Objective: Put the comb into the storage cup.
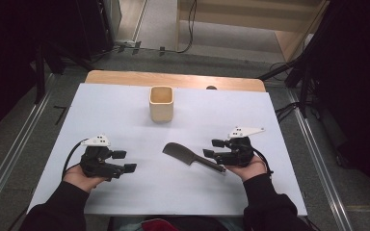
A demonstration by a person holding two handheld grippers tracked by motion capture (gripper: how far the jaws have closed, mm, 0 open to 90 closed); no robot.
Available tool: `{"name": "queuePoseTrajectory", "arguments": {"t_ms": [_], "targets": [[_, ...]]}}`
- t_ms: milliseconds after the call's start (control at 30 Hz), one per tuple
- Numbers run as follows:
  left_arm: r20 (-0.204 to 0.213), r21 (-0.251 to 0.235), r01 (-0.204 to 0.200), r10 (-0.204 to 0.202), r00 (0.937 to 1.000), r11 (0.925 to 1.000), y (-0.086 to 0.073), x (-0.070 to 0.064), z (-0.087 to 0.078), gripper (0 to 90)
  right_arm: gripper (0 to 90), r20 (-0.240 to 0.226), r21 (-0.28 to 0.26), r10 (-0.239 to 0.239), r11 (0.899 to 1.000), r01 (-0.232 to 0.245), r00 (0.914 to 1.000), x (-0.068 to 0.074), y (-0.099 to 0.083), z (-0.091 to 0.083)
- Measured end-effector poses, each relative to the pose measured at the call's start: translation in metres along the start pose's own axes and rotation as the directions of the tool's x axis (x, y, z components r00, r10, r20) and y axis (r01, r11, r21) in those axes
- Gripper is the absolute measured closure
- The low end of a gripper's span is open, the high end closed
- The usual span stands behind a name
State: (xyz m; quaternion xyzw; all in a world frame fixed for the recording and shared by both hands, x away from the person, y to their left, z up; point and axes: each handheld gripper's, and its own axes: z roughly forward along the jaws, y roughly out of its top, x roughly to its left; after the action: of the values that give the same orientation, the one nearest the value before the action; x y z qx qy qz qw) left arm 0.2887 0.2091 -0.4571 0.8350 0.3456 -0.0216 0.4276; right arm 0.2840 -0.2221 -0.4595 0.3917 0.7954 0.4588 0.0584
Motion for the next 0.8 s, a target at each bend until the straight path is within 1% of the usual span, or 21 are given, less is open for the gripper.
{"name": "queuePoseTrajectory", "arguments": {"t_ms": [67, 133, 300, 333, 400, 533, 600, 633, 667, 800], "targets": [[0.0, -0.001, 0.001, -0.001, 1.0, 1.0, 0.0, 0.0, 0.0, 26.1, 34.7, -0.013, -0.002, -0.003, 1.0, 0.003, 0.9999, 0.0, -0.002, -0.005], [0.001, -0.002, 0.001, -0.001, 1.0, 1.0, 0.0, 0.0, 0.0, 26.1, 33.2, -0.008, -0.009, -0.009, 1.0, 0.009, 0.9999, 0.001, -0.004, -0.009], [-0.002, -0.001, 0.001, -0.001, 1.0, 1.0, 0.0, 0.0, 0.0, 26.1, 29.8, -0.013, -0.028, 0.0, 1.0, 0.0, 0.9999, 0.004, -0.008, -0.018], [-0.003, -0.001, 0.001, -0.001, 1.0, 1.0, 0.0, 0.0, 0.0, 26.1, 28.0, -0.017, -0.029, -0.008, 1.0, 0.007, 0.9998, 0.005, -0.009, -0.019], [-0.004, -0.001, 0.003, -0.003, 1.0, 1.0, 0.0, 0.0, 0.0, 26.1, 27.5, -0.012, -0.029, -0.023, 0.999, 0.023, 0.9996, 0.006, -0.011, -0.021], [-0.002, -0.002, 0.003, -0.003, 1.0, 1.0, -0.001, 0.0, 0.0, 26.1, 26.5, 0.004, -0.034, -0.017, 0.999, 0.017, 0.9999, 0.005, -0.015, -0.027], [-0.004, 0.002, 0.003, -0.003, 1.0, 1.0, 0.0, 0.0, -0.001, 26.1, 26.0, 0.005, -0.043, -0.014, 0.999, 0.015, 0.9999, 0.005, -0.018, -0.031], [-0.004, 0.001, 0.002, -0.002, 1.0, 1.0, 0.0, 0.0, -0.001, 26.1, 25.8, 0.009, -0.057, -0.014, 0.998, 0.015, 0.9999, 0.004, -0.02, -0.034], [-0.002, -0.001, 0.003, -0.003, 1.0, 1.0, -0.001, 0.0, -0.001, 26.1, 25.8, 0.012, -0.057, -0.015, 0.998, 0.016, 0.9998, 0.003, -0.022, -0.036], [0.002, -0.005, 0.005, -0.005, 1.0, 1.0, -0.001, 0.001, -0.001, 26.1, 25.6, 0.014, -0.069, 0.003, 0.998, -0.002, 0.9999, 0.001, -0.028, -0.042]]}}
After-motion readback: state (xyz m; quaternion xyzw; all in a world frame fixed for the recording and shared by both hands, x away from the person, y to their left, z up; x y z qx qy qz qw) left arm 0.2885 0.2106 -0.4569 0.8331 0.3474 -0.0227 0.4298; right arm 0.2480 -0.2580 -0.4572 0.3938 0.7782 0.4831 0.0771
